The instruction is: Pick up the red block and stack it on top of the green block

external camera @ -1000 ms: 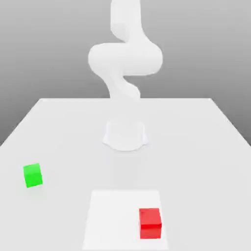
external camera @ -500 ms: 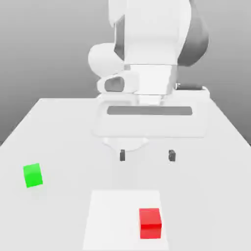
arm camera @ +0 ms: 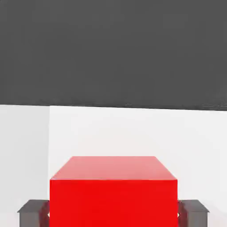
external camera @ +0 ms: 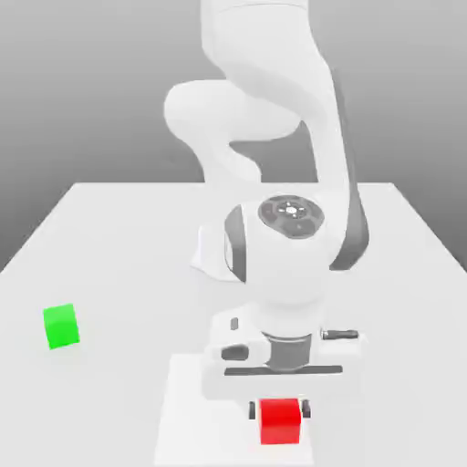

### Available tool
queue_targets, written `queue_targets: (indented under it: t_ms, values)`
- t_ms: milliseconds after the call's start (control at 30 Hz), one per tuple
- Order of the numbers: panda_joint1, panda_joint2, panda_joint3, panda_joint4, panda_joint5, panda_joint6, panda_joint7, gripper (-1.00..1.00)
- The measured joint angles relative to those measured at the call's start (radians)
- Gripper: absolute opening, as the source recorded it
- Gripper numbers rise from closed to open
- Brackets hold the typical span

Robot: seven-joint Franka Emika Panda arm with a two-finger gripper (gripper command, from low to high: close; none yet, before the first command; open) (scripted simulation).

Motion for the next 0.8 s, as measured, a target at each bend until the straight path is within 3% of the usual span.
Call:
queue_targets:
  t_ms: [100,300,800]
  values:
    - [0.000,0.000,0.000,0.000,-0.001,0.000,0.001,-1.00]
    - [-0.034,-0.181,0.016,-0.033,0.041,-0.148,-0.040,-1.00]
    - [-0.555,-0.400,-0.272,-0.196,0.018,-0.202,-0.281,-1.00]
